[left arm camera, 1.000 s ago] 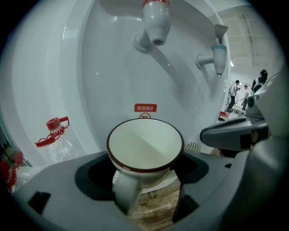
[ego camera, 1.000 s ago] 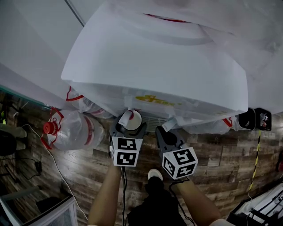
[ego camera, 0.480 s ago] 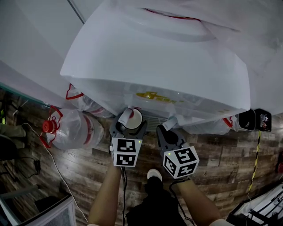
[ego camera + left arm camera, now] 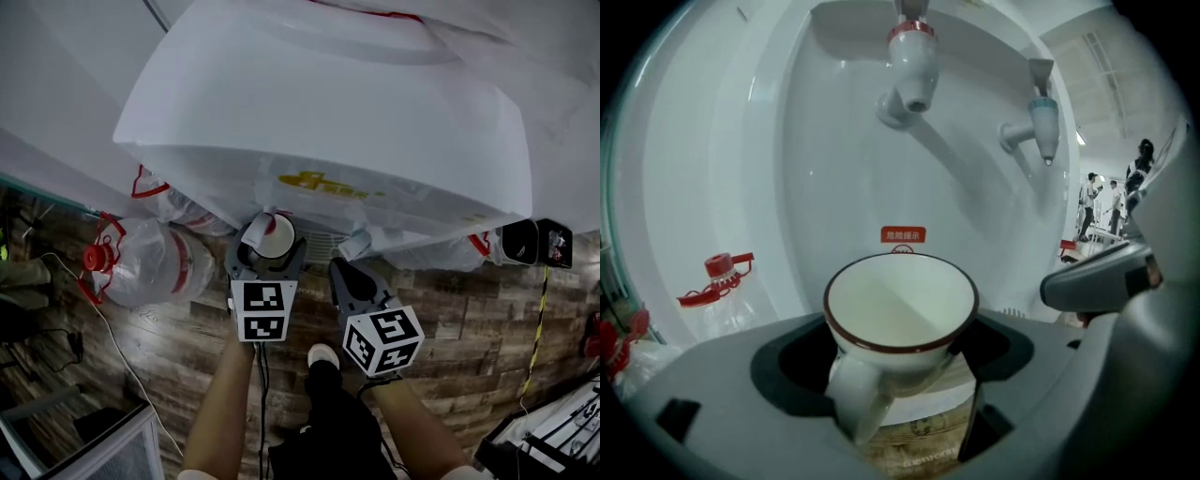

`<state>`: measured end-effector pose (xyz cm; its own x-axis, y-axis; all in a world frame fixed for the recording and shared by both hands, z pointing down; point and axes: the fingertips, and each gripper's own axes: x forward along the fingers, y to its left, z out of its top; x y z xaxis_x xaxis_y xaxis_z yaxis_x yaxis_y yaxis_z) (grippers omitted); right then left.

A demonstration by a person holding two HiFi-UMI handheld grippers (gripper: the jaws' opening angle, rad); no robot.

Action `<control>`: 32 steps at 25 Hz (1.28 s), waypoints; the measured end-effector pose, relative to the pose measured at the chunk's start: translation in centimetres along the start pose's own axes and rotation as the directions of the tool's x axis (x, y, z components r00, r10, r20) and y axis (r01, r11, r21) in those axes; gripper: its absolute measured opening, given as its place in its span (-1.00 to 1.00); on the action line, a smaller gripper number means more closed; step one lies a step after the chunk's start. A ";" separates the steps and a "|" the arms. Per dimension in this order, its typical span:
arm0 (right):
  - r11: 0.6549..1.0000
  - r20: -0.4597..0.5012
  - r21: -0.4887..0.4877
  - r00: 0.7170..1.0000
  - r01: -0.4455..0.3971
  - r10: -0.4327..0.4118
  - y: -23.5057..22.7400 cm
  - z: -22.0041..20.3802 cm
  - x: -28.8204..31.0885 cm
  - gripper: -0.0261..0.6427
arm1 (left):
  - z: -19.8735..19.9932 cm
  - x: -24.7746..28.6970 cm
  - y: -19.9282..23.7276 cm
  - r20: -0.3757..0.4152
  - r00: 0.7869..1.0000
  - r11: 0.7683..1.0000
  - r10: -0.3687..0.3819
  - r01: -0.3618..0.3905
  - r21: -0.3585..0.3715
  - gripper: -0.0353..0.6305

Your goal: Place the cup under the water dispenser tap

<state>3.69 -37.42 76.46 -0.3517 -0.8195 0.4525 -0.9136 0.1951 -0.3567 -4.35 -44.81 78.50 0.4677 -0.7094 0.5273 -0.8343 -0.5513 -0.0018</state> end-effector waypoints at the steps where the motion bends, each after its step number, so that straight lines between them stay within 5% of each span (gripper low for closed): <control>1: 1.000 -0.006 0.008 1.000 -0.001 0.001 0.1 -0.2 -0.4 -0.86 | 0.1 -0.2 -0.1 0.008 1.000 1.000 0.004 -0.004 -0.013 0.40; 19: 1.000 -0.013 0.006 1.000 -0.009 0.009 3.5 -1.2 -6.7 -0.86 | 1.6 -7.1 -0.1 0.070 0.994 0.996 0.082 -0.079 -0.046 0.43; 32: 0.998 0.032 -0.046 0.999 -0.040 0.041 11.6 3.7 -16.6 -0.86 | 4.0 -21.5 -2.5 0.036 0.996 0.994 0.087 -0.084 -0.071 0.42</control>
<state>-0.27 -23.53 61.80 -0.3822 -0.8275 0.4113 -0.9074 0.2520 -0.3362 -11.16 -29.95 63.78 0.4039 -0.7700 0.4939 -0.8893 -0.4571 0.0146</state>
